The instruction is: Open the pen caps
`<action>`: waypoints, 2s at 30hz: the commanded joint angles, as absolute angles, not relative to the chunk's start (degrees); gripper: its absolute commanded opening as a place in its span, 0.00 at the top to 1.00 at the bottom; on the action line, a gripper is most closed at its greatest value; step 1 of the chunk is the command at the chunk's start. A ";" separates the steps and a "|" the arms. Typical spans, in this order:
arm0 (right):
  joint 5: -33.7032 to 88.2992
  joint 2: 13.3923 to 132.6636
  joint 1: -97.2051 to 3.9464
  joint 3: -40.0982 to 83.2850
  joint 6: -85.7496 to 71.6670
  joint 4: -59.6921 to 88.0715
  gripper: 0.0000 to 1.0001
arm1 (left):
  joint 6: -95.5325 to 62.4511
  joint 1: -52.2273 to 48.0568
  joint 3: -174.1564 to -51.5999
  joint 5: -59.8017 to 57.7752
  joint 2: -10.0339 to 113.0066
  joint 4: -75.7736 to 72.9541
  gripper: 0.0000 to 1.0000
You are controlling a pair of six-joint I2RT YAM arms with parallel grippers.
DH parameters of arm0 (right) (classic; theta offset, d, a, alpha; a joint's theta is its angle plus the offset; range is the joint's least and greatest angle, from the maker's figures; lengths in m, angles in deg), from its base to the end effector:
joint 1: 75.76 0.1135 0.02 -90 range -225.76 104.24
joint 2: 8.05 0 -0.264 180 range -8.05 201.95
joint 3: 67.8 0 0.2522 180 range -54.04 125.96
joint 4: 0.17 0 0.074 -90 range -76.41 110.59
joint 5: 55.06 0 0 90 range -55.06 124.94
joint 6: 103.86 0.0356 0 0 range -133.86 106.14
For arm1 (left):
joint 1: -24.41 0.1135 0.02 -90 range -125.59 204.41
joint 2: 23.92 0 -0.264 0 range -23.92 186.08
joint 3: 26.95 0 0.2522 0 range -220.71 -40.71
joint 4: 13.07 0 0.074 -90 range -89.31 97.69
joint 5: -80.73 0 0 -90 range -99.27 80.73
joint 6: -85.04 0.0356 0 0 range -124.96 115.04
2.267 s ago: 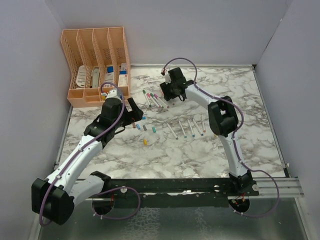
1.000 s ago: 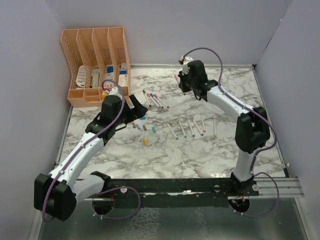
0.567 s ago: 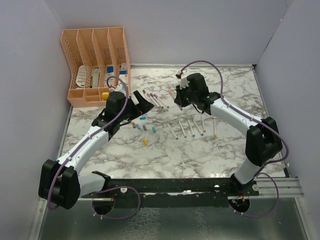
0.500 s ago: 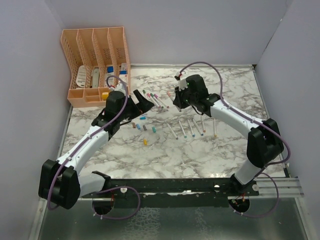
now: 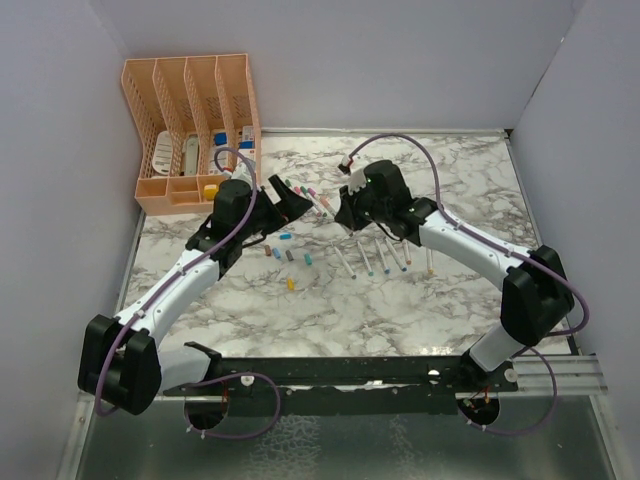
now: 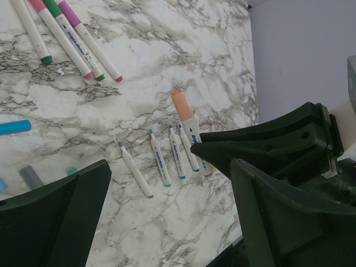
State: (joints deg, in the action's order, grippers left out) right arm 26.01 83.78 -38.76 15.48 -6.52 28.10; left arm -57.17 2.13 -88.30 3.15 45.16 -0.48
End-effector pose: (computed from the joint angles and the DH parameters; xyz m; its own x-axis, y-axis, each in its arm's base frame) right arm 0.2884 0.2242 0.2744 -0.5633 -0.2665 -0.7821 -0.6269 0.7544 0.1945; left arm 0.2540 -0.1123 0.2884 -0.6370 -0.5730 -0.5156 0.0873 0.6109 -0.7868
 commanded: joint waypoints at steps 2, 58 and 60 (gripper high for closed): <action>24.72 82.52 -37.57 14.90 -5.52 25.79 0.99 | -57.88 1.48 -89.84 3.83 45.12 -2.71 0.09; 24.46 81.34 -37.13 15.81 -6.56 27.65 0.99 | -59.33 1.21 -90.59 3.03 45.78 -3.34 0.11; 23.74 80.64 -37.05 15.27 -6.49 27.08 0.99 | -60.03 1.17 -89.85 2.88 45.84 -4.37 0.12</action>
